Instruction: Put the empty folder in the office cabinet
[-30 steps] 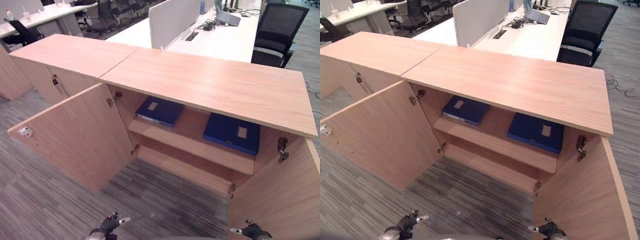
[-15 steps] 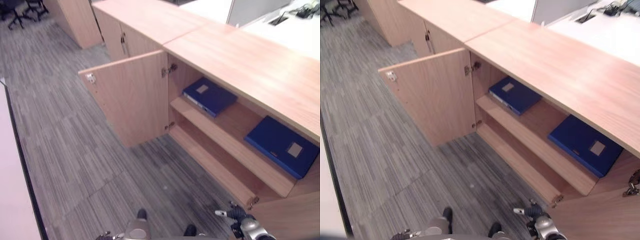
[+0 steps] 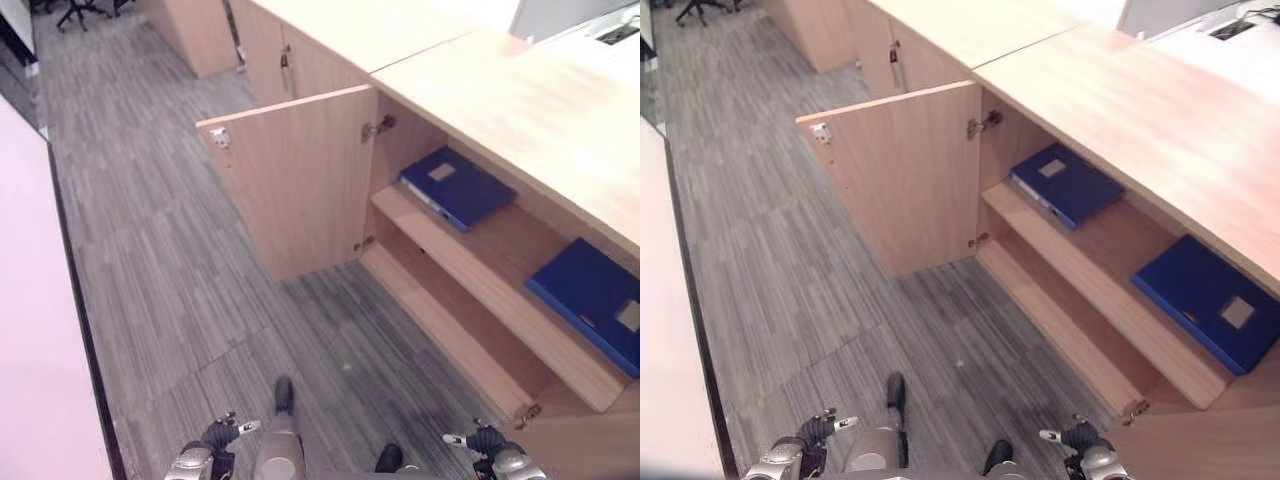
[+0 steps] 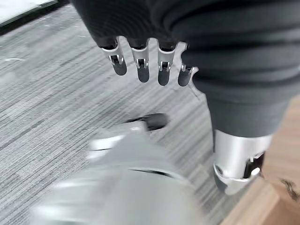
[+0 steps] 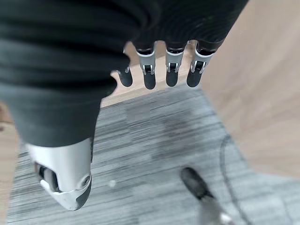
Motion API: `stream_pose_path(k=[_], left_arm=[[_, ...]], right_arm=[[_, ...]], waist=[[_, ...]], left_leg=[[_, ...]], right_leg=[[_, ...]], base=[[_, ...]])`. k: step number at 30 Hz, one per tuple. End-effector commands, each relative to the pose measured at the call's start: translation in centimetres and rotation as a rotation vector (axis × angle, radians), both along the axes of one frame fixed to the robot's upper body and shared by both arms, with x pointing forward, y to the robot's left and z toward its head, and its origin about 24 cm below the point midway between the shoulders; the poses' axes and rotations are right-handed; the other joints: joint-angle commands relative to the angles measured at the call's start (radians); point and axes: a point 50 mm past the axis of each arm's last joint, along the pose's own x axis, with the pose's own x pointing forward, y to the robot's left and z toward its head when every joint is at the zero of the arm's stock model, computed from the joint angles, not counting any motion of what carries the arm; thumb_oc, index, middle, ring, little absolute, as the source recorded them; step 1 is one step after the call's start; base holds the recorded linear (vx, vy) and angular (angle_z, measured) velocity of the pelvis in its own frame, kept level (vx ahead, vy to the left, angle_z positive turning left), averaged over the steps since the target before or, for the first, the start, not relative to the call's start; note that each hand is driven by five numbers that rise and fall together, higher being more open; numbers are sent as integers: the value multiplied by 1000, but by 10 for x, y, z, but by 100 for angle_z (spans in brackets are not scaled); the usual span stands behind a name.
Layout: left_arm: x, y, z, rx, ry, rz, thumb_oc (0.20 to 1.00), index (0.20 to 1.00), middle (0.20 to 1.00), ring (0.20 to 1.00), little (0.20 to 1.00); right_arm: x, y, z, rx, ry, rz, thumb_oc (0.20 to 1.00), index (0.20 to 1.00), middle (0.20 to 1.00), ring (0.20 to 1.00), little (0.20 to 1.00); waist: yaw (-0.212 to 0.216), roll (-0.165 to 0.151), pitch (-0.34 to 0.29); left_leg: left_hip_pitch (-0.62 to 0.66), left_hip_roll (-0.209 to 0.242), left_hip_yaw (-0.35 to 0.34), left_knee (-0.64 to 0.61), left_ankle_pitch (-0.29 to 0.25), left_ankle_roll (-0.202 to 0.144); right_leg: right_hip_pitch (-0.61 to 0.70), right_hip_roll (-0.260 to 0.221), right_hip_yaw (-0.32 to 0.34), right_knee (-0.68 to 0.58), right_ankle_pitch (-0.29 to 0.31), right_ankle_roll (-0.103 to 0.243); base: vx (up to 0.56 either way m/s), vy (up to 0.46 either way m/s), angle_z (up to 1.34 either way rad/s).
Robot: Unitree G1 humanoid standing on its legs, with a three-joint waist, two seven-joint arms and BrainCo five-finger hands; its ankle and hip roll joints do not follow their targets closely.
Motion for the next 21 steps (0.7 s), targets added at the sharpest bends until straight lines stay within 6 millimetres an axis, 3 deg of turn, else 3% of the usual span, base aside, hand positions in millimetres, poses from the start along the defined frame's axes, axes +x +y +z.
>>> stream_pose_path(k=[1, 3, 4, 6, 8, 11, 13, 14, 16, 17, 18, 20, 21], left_arm=[[5, 15, 7, 34, -45, 12, 1000, 1000, 1000, 1000, 1000], [6, 15, 7, 46, -39, -6, 1000, 1000, 1000, 1000, 1000], [11, 20, 10, 71, -47, -30, 1000, 1000, 1000, 1000, 1000], [15, 23, 13, 80, -58, -36, 1000, 1000, 1000, 1000, 1000], [24, 28, 19, 96, -90, -53, 1000, 1000, 1000, 1000, 1000], [41, 25, 26, 93, -158, -53, 1000, 1000, 1000, 1000, 1000], [48, 25, 30, 94, -191, -49, 1000, 1000, 1000, 1000, 1000], [50, 25, 31, 91, -201, -48, 1000, 1000, 1000, 1000, 1000], [58, 25, 36, 87, -235, -44, 1000, 1000, 1000, 1000, 1000], [61, 26, 38, 87, -244, -43, 1000, 1000, 1000, 1000, 1000], [57, 41, 39, 148, -209, -26, 1000, 1000, 1000, 1000, 1000], [67, 22, 38, 103, -243, -80, 1000, 1000, 1000, 1000, 1000], [61, 17, 34, 91, -235, -73, 1000, 1000, 1000, 1000, 1000]], right_arm=[[-3, 1, -1, 1, 3, -11, 1000, 1000, 1000, 1000, 1000], [-3, 6, -3, 11, 13, -5, 1000, 1000, 1000, 1000, 1000], [-1, 12, -5, 24, 14, 0, 1000, 1000, 1000, 1000, 1000], [-1, 14, -6, 33, 14, -3, 1000, 1000, 1000, 1000, 1000], [0, 17, -6, 42, 14, -8, 1000, 1000, 1000, 1000, 1000], [7, 18, -4, 51, -2, -9, 1000, 1000, 1000, 1000, 1000], [8, 19, -4, 58, -15, -17, 1000, 1000, 1000, 1000, 1000], [8, 19, -4, 59, -14, -23, 1000, 1000, 1000, 1000, 1000], [1, 17, -6, 58, -4, -42, 1000, 1000, 1000, 1000, 1000], [-2, 14, -6, 52, 0, -54, 1000, 1000, 1000, 1000, 1000], [-13, 6, -8, 24, 39, -54, 1000, 1000, 1000, 1000, 1000], [-18, 10, -10, 37, 47, -56, 1000, 1000, 1000, 1000, 1000], [-22, 11, -12, 36, 63, -53, 1000, 1000, 1000, 1000, 1000]], waist=[[19, -31, -44], [26, -49, -48], [30, -81, -56], [30, -94, -58], [14, -110, -58], [-20, -83, -37], [-44, -51, -21], [-54, -39, -16], [-79, -40, -4], [-83, -45, -5], [-92, -50, -6], [-96, -61, -25], [-96, -62, -41]], left_leg=[[-42, -9, -15, 38, 69, 24], [-32, -20, -11, 47, 79, 41], [-17, -42, 3, 59, 62, 67], [-10, -53, 14, 66, 48, 80], [13, -81, 24, 77, 11, 107], [39, -92, 12, 93, -25, 142], [81, -100, -7, 74, -44, 162], [95, -105, -18, 66, -46, 164], [127, -138, -47, 52, -55, 156], [135, -145, -54, 48, -62, 147], [145, -147, -50, 43, -71, 136], [161, -171, -64, 34, -87, 138], [169, -178, -62, 30, -94, 136]], right_leg=[[92, -44, 59, 59, -100, 131], [93, -58, 79, 99, -111, 131], [70, -85, 96, 165, -103, 149], [46, -102, 107, 211, -97, 163], [-20, -129, 141, 337, -33, 204], [-129, -121, 204, 546, 82, 218], [-217, -64, 257, 634, 60, 215], [-249, -33, 273, 621, 35, 205], [-234, -26, 271, 471, -43, 178], [-227, -49, 259, 360, -37, 166], [-207, -75, 244, 235, -22, 159], [-174, -93, 252, 153, 11, 163], [-150, -97, 246, 118, 23, 166]], base=[[232, 97, -26], [337, 183, -19], [263, 170, -20], [171, 140, -15], [166, 192, -5], [131, 207, 5], [167, 190, -2], [207, 92, 1], [260, -31, 22], [271, -136, 64], [219, -135, 71], [182, -85, 58], [184, -57, 52]])
